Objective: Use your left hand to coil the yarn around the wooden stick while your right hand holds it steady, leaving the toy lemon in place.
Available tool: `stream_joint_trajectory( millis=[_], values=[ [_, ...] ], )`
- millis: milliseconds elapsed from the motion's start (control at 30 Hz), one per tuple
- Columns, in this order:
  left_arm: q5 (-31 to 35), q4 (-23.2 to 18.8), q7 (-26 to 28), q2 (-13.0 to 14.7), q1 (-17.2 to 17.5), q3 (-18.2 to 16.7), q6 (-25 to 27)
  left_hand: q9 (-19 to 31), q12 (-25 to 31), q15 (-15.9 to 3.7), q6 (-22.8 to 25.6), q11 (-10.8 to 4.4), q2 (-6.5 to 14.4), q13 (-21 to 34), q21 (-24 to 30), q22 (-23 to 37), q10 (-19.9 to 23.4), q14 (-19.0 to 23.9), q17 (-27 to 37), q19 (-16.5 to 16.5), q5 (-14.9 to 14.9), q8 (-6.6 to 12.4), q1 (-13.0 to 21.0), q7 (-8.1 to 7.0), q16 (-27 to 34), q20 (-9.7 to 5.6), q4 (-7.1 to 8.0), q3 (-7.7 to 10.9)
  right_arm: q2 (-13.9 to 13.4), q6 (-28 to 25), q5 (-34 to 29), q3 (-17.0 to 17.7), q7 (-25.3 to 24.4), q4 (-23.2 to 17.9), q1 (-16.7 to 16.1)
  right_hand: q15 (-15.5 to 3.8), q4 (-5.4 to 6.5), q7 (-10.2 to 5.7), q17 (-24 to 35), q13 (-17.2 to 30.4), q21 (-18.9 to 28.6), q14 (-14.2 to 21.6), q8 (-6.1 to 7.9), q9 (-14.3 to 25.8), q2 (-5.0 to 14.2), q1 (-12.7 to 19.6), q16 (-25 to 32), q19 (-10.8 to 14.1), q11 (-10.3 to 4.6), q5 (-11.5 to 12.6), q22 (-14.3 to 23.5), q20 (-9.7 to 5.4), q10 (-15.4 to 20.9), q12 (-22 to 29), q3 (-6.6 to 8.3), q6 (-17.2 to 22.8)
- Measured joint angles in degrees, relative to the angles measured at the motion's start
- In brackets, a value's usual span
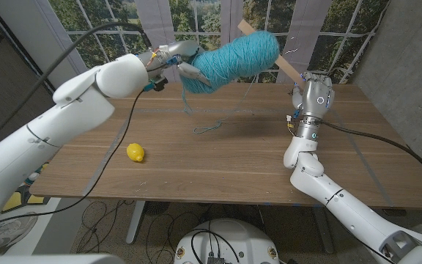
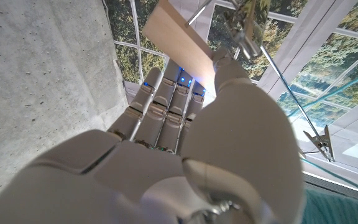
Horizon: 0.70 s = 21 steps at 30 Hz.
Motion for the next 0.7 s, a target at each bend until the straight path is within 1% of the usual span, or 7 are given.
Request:
stream_joint_trajectory(
  millis=[33, 100, 133, 233, 400, 600, 700],
  values=[
    [-4.2, 0.0, -2.9, 0.3, -0.2, 0.2, 0.9, 0.0, 0.0, 0.00, 0.0, 0.00, 0.0, 0.0, 0.2, 0.0, 0.0, 0.0, 0.0, 0.0, 0.0, -0.02, 0.0, 0.00, 0.0, 0.00, 0.00, 0.00, 3.2, 0.3, -0.5, 3.9, -0.1, 1.9, -1.3, 0.00, 0.00, 0.00, 0.0, 0.0, 0.0, 0.0, 0.00, 0.0, 0.00, 0.0, 0.0, -0.2, 0.00, 0.0, 0.0, 0.19, 0.0, 0.2, 0.00, 0.0],
    [-4.2, 0.2, -2.9, 0.8, -0.8, 0.5, 0.9, 0.1, -0.3, 0.00, 0.0, 0.00, 0.1, 0.0, 0.4, 0.0, 0.0, 0.0, 0.1, -0.1, 0.0, -0.20, -0.1, 0.02, 0.0, -0.15, 0.00, 0.00, 3.2, 1.1, -1.6, 3.9, -0.3, 1.9, -1.3, 0.00, 0.00, 0.00, 0.1, 0.0, 0.0, 0.0, 0.00, 0.0, 0.00, 0.0, 0.0, -0.3, 0.00, 0.0, 0.0, 0.29, 0.0, 0.3, 0.00, 0.0],
    [-5.7, 0.3, -4.2, 1.3, -1.2, 0.8, 1.6, 0.2, -0.4, 0.00, 0.0, 0.00, 0.1, 0.0, 0.5, 0.0, 0.0, 0.0, 0.1, -0.2, 0.0, -0.21, -0.1, 0.02, -0.1, -0.22, -0.09, 0.09, 5.9, 2.0, -2.7, 6.7, -0.4, 3.0, -2.0, 0.11, 0.00, 0.00, 0.2, 0.2, 0.0, -0.1, 0.00, 0.0, 0.00, 0.0, -0.3, -0.3, 0.00, 0.0, 0.0, 0.29, 0.0, 0.3, 0.00, 0.0],
    [-6.6, 0.7, -5.1, 2.0, -2.0, 1.3, 2.0, 0.2, -0.4, 0.00, 0.1, 0.00, 0.1, 0.0, 0.8, 0.0, 0.0, 0.0, 0.2, -0.2, 0.0, -0.27, -0.1, -0.04, -0.2, -0.23, -0.23, 0.23, 7.9, 3.9, -5.1, 8.8, -0.5, 3.8, -2.5, 0.21, 0.15, 0.00, 0.4, 0.2, 0.0, -0.4, 0.00, 0.0, 0.00, 0.0, -0.4, -0.6, 0.00, 0.0, 0.0, -0.01, 0.0, 0.3, -0.17, 0.0],
    [-9.4, 1.3, -6.5, 3.1, -2.6, 1.5, 2.2, 0.2, -0.5, 0.00, 0.1, 0.00, 0.1, 0.5, 1.2, 0.0, 0.0, 0.0, 0.4, -0.5, 0.0, -0.42, -0.1, -0.04, -0.2, 0.09, -0.23, 0.23, 14.0, 7.0, -9.0, 15.1, -0.8, 5.7, -3.5, 0.12, 0.27, 0.00, 0.4, 0.2, 0.0, -0.7, 0.00, 0.0, 0.00, 0.0, -0.7, -0.8, 0.00, 0.0, 0.0, 0.21, 0.0, 0.3, -0.39, 0.0],
    [-12.0, 2.4, -6.3, 4.1, -2.3, 1.1, 2.1, 0.2, -0.6, 0.00, 0.1, 0.00, 0.1, 1.2, 1.7, 0.0, 0.0, 0.0, 0.4, -0.5, 0.0, -0.46, -0.1, -0.04, -0.2, 0.09, -0.36, 0.36, 19.1, 10.7, -12.8, 20.4, -0.8, 7.1, -4.3, 0.24, 0.27, 0.00, 0.4, 0.2, 0.0, -0.8, 0.00, 0.0, 0.00, 0.0, -0.7, -1.2, 0.00, 0.0, 0.0, 0.18, 0.0, 0.3, -0.53, 0.0],
    [-12.9, 3.2, -6.0, 4.4, -1.7, 0.4, 1.9, 0.2, -0.7, 0.00, 0.1, 0.00, 0.1, 1.2, 1.8, 0.0, 0.0, 0.0, 0.4, -0.5, 0.0, -0.48, -0.1, -0.04, -0.3, 0.09, -0.46, 0.46, 20.2, 13.0, -14.5, 21.7, -0.9, 7.3, -4.5, 0.43, 0.26, 0.00, 0.5, 0.2, 0.0, -1.0, 0.00, 0.0, 0.00, 0.0, -0.7, -1.3, -0.04, -0.1, 0.0, 0.09, 0.0, 0.3, -0.54, 0.0]
  ],
)
